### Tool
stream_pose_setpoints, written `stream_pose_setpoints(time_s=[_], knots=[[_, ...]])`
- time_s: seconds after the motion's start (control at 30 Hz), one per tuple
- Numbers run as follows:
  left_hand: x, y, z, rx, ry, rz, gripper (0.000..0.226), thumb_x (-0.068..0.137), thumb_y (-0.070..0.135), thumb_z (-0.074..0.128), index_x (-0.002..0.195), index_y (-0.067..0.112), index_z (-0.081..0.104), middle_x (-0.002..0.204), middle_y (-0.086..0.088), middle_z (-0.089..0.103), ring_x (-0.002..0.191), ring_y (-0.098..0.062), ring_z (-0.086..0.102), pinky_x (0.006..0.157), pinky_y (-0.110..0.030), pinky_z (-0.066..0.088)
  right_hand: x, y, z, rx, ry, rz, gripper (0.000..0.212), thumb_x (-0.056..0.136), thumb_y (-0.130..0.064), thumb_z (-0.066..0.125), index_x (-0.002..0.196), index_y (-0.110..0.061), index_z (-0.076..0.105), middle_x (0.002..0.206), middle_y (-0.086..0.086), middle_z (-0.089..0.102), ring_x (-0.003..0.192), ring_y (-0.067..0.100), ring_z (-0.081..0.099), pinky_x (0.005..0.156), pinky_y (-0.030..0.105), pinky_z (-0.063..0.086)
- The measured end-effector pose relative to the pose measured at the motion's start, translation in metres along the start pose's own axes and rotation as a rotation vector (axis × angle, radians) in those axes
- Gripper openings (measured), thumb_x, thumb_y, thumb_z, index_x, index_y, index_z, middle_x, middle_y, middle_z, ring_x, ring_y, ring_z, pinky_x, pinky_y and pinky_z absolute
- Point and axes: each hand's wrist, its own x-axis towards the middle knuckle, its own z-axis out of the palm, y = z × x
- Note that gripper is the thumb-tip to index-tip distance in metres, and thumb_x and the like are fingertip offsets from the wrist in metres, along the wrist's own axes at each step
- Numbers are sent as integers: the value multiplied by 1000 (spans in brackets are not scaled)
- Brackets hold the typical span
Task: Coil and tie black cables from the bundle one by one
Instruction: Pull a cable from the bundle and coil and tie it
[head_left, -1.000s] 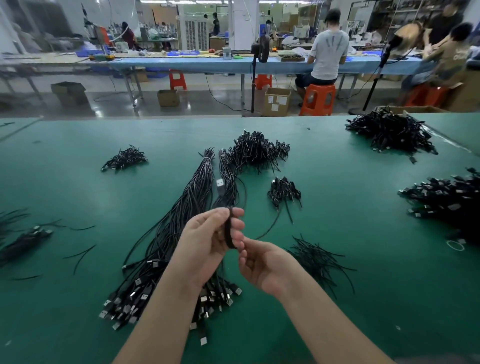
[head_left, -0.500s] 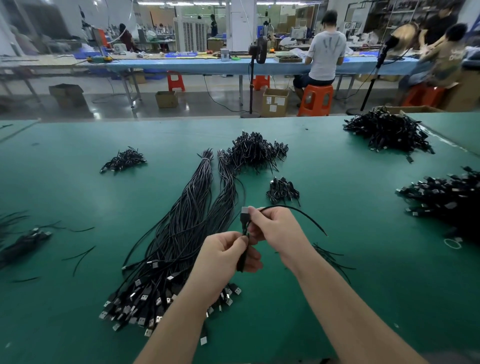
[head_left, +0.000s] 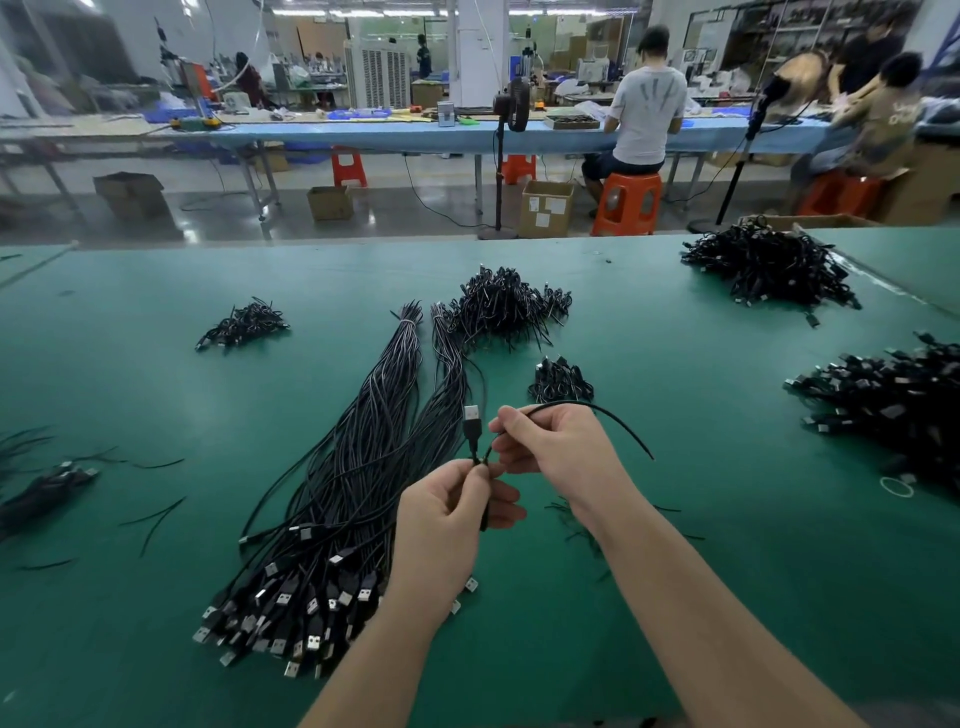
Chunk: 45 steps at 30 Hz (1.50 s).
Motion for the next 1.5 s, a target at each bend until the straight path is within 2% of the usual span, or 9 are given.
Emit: stream_pose_setpoints(time_s=[0.27,0.43,0.6,0.73,0.87,1.0,1.2,1.4,1.5], knots=[[-2,0,4,-22,22,27,24,103,3,48,95,4,71,78,-12,75,70,-27,75,63,-27,59,2,-7,-8,31,33,4,24,97,-19,65,83,-2,76,70,8,73,63,18,67,63,27,59],[0,-5,6,-22,11,3,27,104,3,46,93,4,71,78,-13,75,69,-29,74,63,-28,59,-5,-11,-4,-24,-75,-60,20,96,-18,66,86,-4,77,70,4,73,64,13,67,63,21,56],[4,-10,8,39,82,33,29,105,6,47,93,10,73,81,-6,77,70,-26,75,64,-27,59,-14,-20,2,-150,-84,-95,29,99,-31,60,87,-11,78,77,5,76,68,15,69,70,25,59],[11,-11,4,25,205,42,32,105,15,50,87,20,77,76,-3,76,70,-19,74,67,-33,61,-28,-16,12,24,-75,-96,25,99,-23,60,89,-9,77,80,9,76,68,22,69,70,33,60],[16,-7,-4,-34,298,28,27,100,32,54,88,26,78,71,9,72,61,-4,64,59,-26,50,-42,1,18,372,-103,15,21,98,-10,59,94,-7,79,86,14,76,70,17,67,66,27,58],[20,-4,-7,-203,336,-42,31,104,18,53,92,28,80,102,0,78,95,-24,74,90,-42,55,-49,18,22,566,-69,200,23,97,-8,59,88,-9,80,84,13,74,64,15,67,59,26,57],[23,-2,-8,-219,315,-23,27,105,16,51,91,12,73,106,-3,77,77,-23,75,65,-33,58,-54,31,30,600,-101,326,6,95,-7,63,97,-2,63,83,15,74,65,20,70,58,27,58],[24,-2,-8,-212,273,25,34,104,15,51,90,30,78,105,0,77,93,-25,76,77,-28,61,-57,32,31,525,-166,283,4,95,-6,63,92,-4,61,84,19,75,69,24,73,60,29,58],[26,-2,-7,-336,273,-22,28,104,11,52,92,15,77,106,-8,77,95,-29,75,74,-26,60,-57,34,32,519,-151,304,5,95,-6,63,91,-4,60,83,19,75,68,24,73,61,30,58]])
